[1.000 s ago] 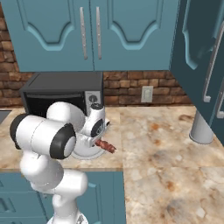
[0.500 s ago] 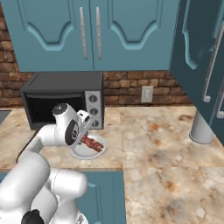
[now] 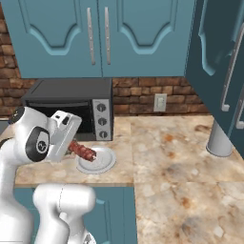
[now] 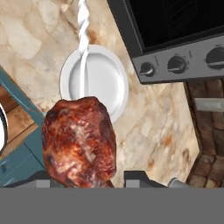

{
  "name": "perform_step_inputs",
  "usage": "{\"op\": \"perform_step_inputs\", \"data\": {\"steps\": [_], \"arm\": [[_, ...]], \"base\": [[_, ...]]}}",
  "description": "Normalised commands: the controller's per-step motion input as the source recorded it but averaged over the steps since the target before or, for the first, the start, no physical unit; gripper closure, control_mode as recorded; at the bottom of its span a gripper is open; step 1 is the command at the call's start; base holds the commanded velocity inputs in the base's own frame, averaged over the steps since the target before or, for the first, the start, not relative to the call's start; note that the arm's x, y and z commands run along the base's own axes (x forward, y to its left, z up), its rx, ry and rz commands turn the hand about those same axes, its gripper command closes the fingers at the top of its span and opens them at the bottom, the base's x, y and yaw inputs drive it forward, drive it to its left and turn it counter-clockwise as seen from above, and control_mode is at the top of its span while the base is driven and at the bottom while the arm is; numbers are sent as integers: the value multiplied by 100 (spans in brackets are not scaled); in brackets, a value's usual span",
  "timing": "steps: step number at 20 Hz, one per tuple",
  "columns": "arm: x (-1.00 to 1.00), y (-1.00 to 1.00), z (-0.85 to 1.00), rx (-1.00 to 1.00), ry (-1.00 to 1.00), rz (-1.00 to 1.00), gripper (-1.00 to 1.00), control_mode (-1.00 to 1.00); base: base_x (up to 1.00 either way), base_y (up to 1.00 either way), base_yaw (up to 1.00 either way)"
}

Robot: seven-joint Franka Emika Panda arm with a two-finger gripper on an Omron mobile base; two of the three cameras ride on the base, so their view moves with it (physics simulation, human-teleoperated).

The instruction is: Place the cold items (cucumber and onion) from the fridge in one tupperware on the dining counter. Place the warm items (hot dog and kebab skewer) in the stove area in another tupperware.

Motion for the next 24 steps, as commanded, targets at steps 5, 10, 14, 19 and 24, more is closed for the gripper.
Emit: {"op": "perform_step_inputs", "data": {"steps": [5, 10, 14, 19, 24], "arm": [[-57, 2, 24, -12, -1, 1, 100, -100], [0, 1, -1, -3, 0, 0, 100, 100], [0, 0, 0, 0, 0, 0, 100, 100], [0, 0, 0, 0, 0, 0, 100, 100], [0, 0, 0, 0, 0, 0, 100, 100]], "base": [[0, 0, 0], [-3, 0, 3], [-81, 9, 45], [-100, 12, 50], [-100, 20, 36]]}}
